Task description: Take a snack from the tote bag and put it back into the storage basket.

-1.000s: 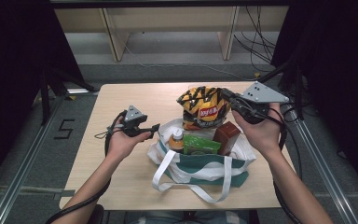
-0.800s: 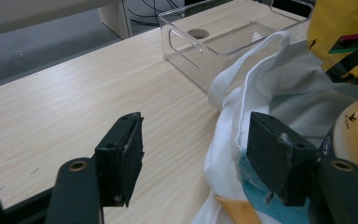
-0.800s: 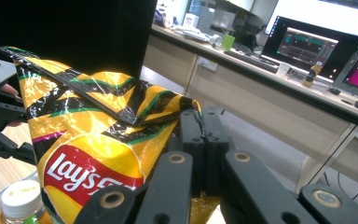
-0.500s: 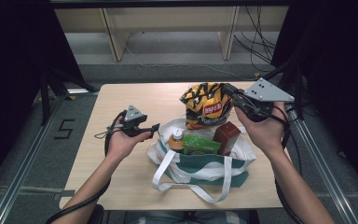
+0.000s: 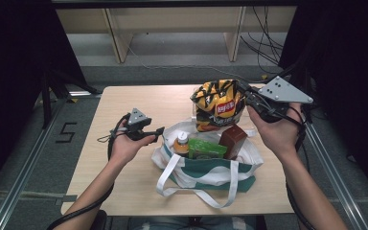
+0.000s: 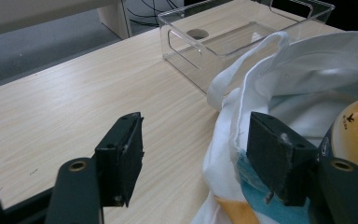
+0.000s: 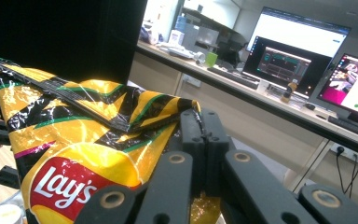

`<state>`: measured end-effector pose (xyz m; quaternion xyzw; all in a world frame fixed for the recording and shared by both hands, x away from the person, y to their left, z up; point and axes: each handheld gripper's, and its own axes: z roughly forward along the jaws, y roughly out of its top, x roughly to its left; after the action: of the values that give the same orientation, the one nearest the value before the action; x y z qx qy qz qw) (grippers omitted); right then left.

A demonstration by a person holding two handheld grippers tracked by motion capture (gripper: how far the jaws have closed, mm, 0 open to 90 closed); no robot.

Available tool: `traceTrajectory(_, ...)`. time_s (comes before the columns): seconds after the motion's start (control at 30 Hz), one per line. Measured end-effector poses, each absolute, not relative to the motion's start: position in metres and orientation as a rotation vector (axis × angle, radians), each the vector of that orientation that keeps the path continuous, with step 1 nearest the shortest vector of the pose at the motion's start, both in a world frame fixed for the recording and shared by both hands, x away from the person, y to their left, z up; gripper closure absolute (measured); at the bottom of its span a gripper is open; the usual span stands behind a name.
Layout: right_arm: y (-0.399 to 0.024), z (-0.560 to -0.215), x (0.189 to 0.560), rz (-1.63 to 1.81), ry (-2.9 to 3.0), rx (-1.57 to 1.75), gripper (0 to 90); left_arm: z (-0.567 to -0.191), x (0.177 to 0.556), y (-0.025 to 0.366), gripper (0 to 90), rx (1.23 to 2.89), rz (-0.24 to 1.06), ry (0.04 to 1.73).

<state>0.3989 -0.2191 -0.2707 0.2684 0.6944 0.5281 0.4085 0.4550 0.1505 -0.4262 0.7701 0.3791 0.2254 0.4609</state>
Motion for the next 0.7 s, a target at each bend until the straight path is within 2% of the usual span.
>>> traceTrajectory(0.7, -0.231, -0.256, 0.393, 1.334, 1.684, 0.694, 90.0, -0.428, 0.456, 0.148, 35.8, 1.897, 0.542, 0.929)
